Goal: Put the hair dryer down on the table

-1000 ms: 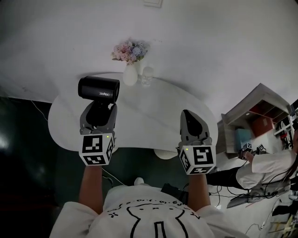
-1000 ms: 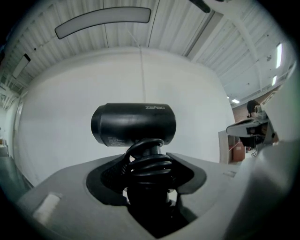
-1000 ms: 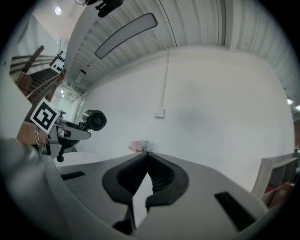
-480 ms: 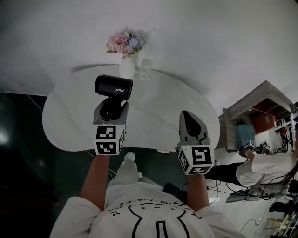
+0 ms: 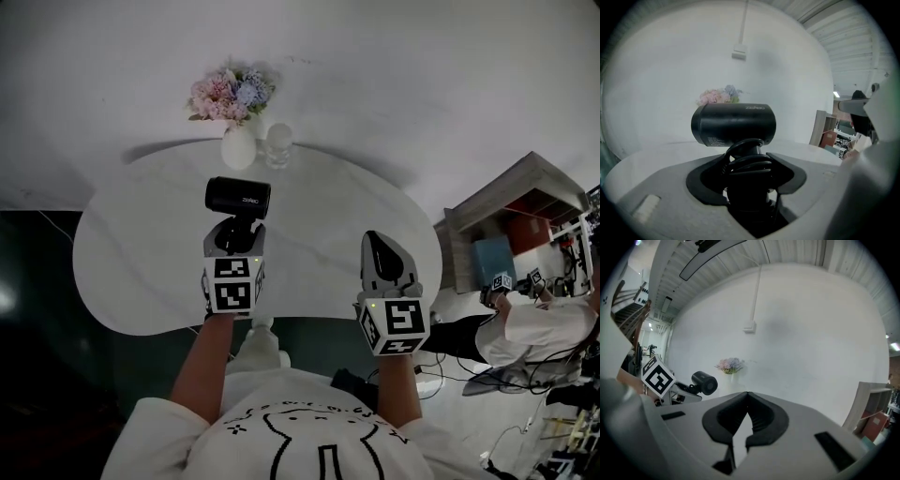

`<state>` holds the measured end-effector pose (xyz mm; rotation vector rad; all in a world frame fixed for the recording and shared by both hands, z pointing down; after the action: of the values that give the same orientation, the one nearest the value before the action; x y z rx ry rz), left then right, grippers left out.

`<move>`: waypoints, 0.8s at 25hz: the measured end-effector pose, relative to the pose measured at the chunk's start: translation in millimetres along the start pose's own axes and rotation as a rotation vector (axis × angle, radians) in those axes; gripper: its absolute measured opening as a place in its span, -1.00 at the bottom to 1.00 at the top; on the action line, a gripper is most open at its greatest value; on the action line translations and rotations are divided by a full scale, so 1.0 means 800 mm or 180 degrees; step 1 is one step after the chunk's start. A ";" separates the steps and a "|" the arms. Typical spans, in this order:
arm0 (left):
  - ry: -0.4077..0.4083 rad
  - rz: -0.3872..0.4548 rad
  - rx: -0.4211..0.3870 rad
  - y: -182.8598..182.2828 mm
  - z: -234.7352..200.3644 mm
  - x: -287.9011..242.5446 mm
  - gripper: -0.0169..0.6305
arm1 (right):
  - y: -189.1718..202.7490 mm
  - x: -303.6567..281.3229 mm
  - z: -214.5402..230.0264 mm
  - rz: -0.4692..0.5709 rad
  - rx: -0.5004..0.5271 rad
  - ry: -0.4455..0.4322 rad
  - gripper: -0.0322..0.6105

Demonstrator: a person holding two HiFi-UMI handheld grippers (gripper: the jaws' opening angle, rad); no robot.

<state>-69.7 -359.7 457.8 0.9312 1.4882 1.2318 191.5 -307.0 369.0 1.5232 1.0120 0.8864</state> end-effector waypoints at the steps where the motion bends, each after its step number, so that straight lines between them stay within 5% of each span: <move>1: 0.0015 -0.0055 0.0020 0.006 0.001 -0.009 -0.16 | 0.002 -0.005 0.002 -0.0002 0.0008 0.0005 -0.90; 20: 0.0046 -0.0991 0.0314 0.087 -0.018 -0.127 -0.16 | 0.044 -0.086 0.009 -0.0359 -0.0040 -0.0033 -0.90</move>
<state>-58.9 -446.0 546.4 0.7212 1.6464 0.9478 178.2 -376.6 400.6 1.4441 1.0722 0.8035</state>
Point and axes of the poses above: the fingertips, and each gripper's own axes: x backward along the fingers, z to its right, y out of its underside, the point moved 9 cm from there along x, backward along the fingers, and after that the axes turned 13 degrees about z, right-handed, at the moved point
